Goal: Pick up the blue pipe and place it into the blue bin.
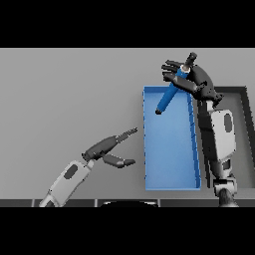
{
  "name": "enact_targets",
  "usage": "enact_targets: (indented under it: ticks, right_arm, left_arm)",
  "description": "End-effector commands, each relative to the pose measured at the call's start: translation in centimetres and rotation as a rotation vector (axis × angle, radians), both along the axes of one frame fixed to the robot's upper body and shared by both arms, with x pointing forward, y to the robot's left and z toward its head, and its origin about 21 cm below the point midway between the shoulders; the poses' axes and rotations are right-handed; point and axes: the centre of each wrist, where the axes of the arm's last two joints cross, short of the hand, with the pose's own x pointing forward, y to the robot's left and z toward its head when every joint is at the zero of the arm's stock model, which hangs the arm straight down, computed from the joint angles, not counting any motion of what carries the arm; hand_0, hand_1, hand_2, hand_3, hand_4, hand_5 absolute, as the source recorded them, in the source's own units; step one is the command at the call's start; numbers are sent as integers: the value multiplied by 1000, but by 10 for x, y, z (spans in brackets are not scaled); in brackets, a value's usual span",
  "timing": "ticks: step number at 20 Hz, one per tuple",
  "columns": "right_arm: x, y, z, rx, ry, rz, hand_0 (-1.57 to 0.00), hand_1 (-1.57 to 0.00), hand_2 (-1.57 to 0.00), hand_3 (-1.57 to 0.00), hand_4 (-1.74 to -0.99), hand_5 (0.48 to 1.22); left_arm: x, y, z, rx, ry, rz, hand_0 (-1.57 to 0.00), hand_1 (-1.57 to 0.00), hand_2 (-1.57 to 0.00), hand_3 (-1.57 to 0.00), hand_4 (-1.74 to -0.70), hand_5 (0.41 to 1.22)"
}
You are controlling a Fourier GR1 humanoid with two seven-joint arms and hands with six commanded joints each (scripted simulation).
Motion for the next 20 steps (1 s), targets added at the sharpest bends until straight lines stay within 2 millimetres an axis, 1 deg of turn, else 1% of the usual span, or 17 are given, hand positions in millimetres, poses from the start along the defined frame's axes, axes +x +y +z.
enact_targets:
  ticks: [1,2,4,5,6,7,8,9,10,11,12,13,14,15,17,19,20]
  right_arm:
    - [-2,2,-11,0,48,-17,-1571,-1571,-1571,-1571,-1741,1120]
    - [-7,-2,-27,-14,92,-30,-1571,-1571,-1571,-1571,-1741,1120]
    - [-11,-5,-48,-65,180,-46,-1571,-1571,-1571,-1571,-1741,1122]
    - [-15,-10,-58,-73,218,-46,-1571,-1571,-1571,-1571,-1694,1124]
    - [-19,-10,-71,-93,259,-41,-1571,-1571,-1571,-1571,-1655,1124]
    - [-21,-11,-78,-119,291,-42,-1571,-1571,-1571,-1571,-1622,1121]
    - [-23,-14,-89,-150,338,-42,-1571,-1571,-1571,-1571,-1591,1114]
    - [-27,-13,-101,-180,389,-38,-1571,-1571,-1571,-1330,-1599,1110]
    - [-25,-12,-107,-196,439,-48,-1563,-1459,-1393,-1122,-1547,1133]
    - [-24,-10,-113,-204,499,-58,-1306,-1167,-1114,-897,-1503,1150]
    - [-25,-9,-115,-214,549,-62,-1045,-933,-891,-718,-1455,1164]
    - [-25,-7,-116,-218,575,-76,-836,-746,-712,-574,-1392,1176]
    - [-26,-4,-117,-211,588,-72,-668,-597,-570,-459,-1338,1157]
    - [-24,-3,-115,-254,589,-36,-534,-477,-456,-367,-1285,1141]
    - [-26,-1,-115,-349,599,3,-342,-305,-291,-234,-1208,1028]
    - [-29,1,-119,-442,581,34,-218,-195,-186,-150,-1165,924]
    - [-31,1,-125,-486,562,48,-174,-156,-149,-120,-1149,887]
  left_arm:
    - [1,0,1,-2,-1,2,1,1,1,1,-887,470]
    - [1,0,-3,5,4,5,1,1,1,1,-887,466]
    - [-1,3,-2,-1,-10,5,1,1,1,1,-881,463]
    - [-1,0,-4,-3,-6,1,1,1,1,1,-881,463]
    - [-3,-1,-3,-4,-2,2,1,1,1,1,-882,464]
    - [-2,-3,1,-6,-8,6,1,1,1,1,-882,462]
    - [-4,-2,-1,-7,-5,3,1,1,1,1,-884,460]
    - [-4,-1,0,-8,-5,-1,1,1,1,1,-885,457]
    - [-3,-2,1,4,-1,5,1,1,1,1,-886,455]
    - [-1,-4,1,13,1,8,1,1,1,1,-886,453]
    - [-1,-3,2,10,0,9,1,1,1,1,-885,454]
    - [-5,-1,0,2,-5,1,1,1,1,1,-885,453]
    - [-7,-1,-1,-4,-5,-4,1,1,1,1,-886,454]
    - [-7,0,0,5,-6,3,1,1,1,1,-888,453]
    - [-6,0,1,8,6,7,1,1,1,1,-891,452]
    - [-4,-2,1,3,2,11,1,1,1,1,-895,453]
    - [-2,-1,2,5,-4,9,1,1,1,1,-896,451]
